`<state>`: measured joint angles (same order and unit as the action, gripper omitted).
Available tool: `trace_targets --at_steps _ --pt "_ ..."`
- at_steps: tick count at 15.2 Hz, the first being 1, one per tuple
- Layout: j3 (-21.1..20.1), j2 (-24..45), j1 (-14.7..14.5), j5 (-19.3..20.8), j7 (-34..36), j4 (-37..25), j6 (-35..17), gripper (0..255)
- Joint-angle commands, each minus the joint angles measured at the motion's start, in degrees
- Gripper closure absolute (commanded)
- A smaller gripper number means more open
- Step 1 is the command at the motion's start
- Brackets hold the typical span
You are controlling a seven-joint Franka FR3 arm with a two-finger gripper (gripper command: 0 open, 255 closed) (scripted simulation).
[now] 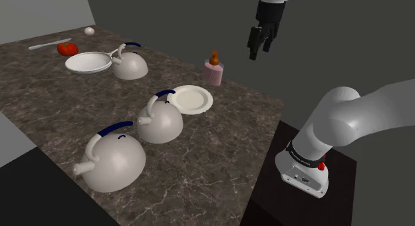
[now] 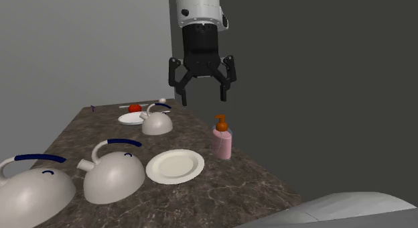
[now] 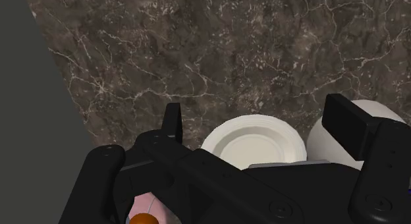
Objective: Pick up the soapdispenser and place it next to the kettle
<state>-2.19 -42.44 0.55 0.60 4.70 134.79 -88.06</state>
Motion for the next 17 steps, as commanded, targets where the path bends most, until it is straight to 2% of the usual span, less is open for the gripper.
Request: trace_targets --at_steps 1,9,17 --pt "0.0 0.0 0.0 0.0 0.0 0.0 0.0 0" --pt "4.23 11.88 2.29 2.42 -3.57 0.83 -14.12 0" --pt "8.13 26.77 4.03 2.82 -7.23 -3.39 -26.2 0"
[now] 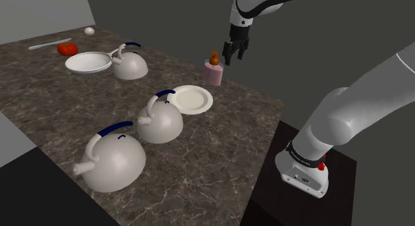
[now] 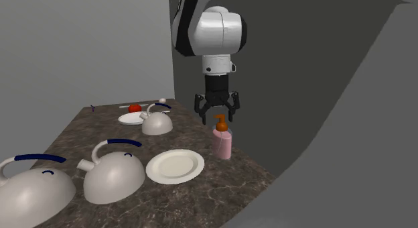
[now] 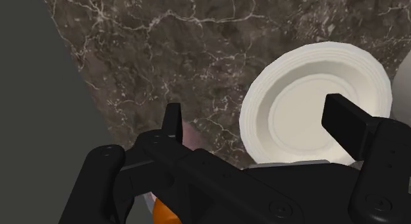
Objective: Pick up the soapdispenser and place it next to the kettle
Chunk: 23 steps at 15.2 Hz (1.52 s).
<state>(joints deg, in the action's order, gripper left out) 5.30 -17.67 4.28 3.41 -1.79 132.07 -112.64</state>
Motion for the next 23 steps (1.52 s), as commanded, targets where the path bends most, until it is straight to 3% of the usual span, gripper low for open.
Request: trace_targets --at_steps 1,12,23 --pt "1.08 3.99 0.49 -0.13 -1.25 -1.53 -2.91 0" --pt "4.4 26.86 3.12 -4.65 -7.63 -15.98 -12.82 0" --pt "4.24 31.12 3.54 -5.7 -8.44 -14.79 -18.27 0"
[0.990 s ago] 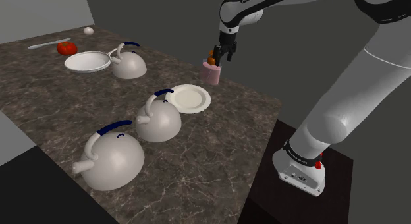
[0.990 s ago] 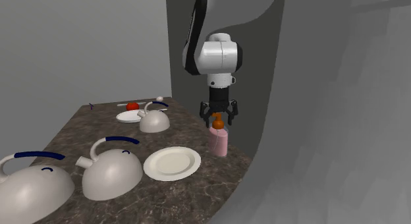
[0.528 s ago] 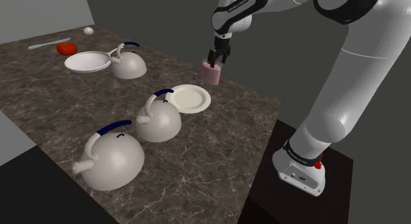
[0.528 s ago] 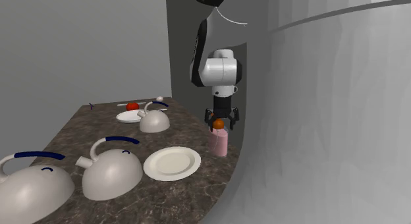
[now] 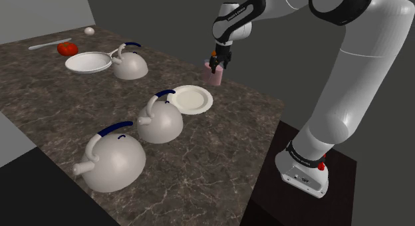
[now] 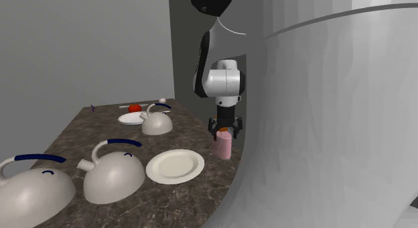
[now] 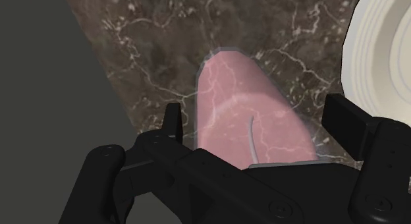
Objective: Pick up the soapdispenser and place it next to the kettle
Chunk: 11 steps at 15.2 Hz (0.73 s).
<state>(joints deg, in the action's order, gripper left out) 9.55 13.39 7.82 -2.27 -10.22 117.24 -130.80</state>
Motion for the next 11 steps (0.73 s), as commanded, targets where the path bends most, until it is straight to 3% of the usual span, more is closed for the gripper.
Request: trace_targets --at_steps 1,5,6,11 --pt "-0.01 0.06 0.0 -0.02 -0.01 0.04 -0.12 0" --pt "-0.01 0.06 0.0 -0.02 -0.01 0.04 -0.11 0" --pt "-0.01 0.06 0.0 -0.02 -0.01 0.04 -0.11 255" --pt "-0.01 0.06 0.0 -0.02 -0.02 0.05 -0.12 255"
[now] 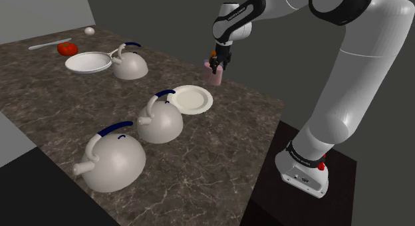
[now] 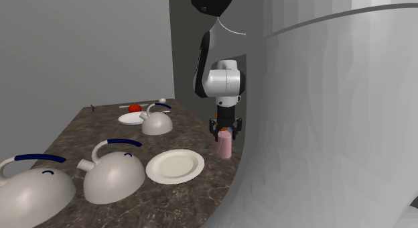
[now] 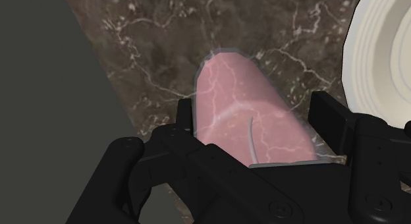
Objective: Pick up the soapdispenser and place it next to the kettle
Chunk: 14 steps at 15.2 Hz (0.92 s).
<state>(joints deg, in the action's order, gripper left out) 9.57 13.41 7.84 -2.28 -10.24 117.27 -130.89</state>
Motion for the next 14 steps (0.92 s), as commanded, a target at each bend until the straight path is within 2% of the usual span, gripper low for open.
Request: trace_targets --at_steps 1,4,14 --pt "-0.03 0.06 -0.02 -0.01 0.0 0.0 -0.04 255" --pt "-0.03 0.04 -0.03 -0.01 0.01 0.01 -0.03 255" --pt "0.21 -3.91 -0.24 0.92 0.59 -3.01 6.88 255"
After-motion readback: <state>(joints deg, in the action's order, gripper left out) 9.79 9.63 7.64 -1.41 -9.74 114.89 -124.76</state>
